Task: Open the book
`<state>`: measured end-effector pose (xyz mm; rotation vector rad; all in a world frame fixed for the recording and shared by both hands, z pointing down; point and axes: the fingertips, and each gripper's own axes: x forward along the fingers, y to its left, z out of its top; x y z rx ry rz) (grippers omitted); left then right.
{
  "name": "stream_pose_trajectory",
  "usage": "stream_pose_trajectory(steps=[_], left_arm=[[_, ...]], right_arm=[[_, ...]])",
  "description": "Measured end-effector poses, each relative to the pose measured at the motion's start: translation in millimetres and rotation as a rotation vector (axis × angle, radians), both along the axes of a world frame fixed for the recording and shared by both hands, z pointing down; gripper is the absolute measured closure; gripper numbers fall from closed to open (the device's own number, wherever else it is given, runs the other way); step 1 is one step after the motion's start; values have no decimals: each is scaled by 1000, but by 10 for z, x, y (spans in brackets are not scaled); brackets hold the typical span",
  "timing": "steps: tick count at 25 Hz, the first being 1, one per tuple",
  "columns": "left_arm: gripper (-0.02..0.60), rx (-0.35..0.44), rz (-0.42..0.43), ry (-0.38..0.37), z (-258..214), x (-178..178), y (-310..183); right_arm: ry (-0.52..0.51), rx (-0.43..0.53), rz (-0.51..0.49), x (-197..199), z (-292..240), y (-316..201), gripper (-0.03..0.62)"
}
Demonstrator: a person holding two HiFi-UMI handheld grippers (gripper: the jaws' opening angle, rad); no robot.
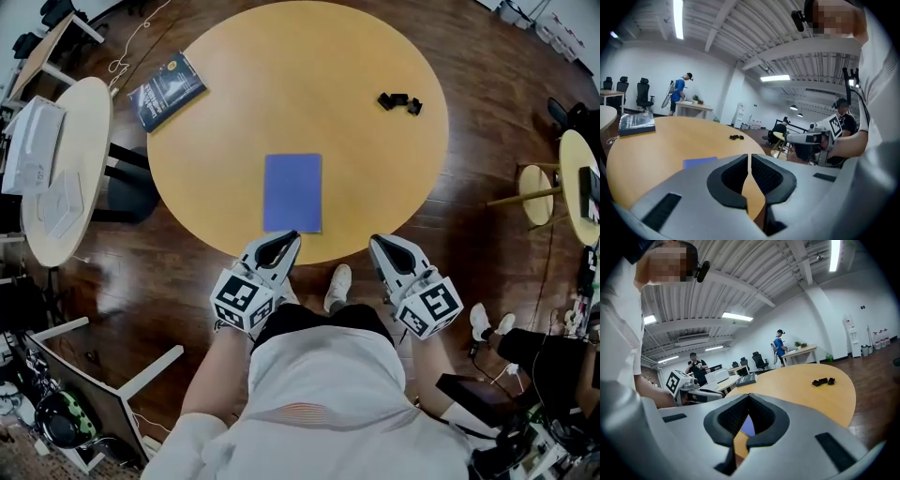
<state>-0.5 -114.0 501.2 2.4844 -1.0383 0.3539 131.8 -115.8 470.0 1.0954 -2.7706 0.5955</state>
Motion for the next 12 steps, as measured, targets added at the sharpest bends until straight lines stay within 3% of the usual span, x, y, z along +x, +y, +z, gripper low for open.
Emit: stream_pose_trajectory(steps=[12], left_arm=[[478,-169,246,-357,1259,339,-116]], right_arm=[[-1,-94,17,-86,382,36,596]])
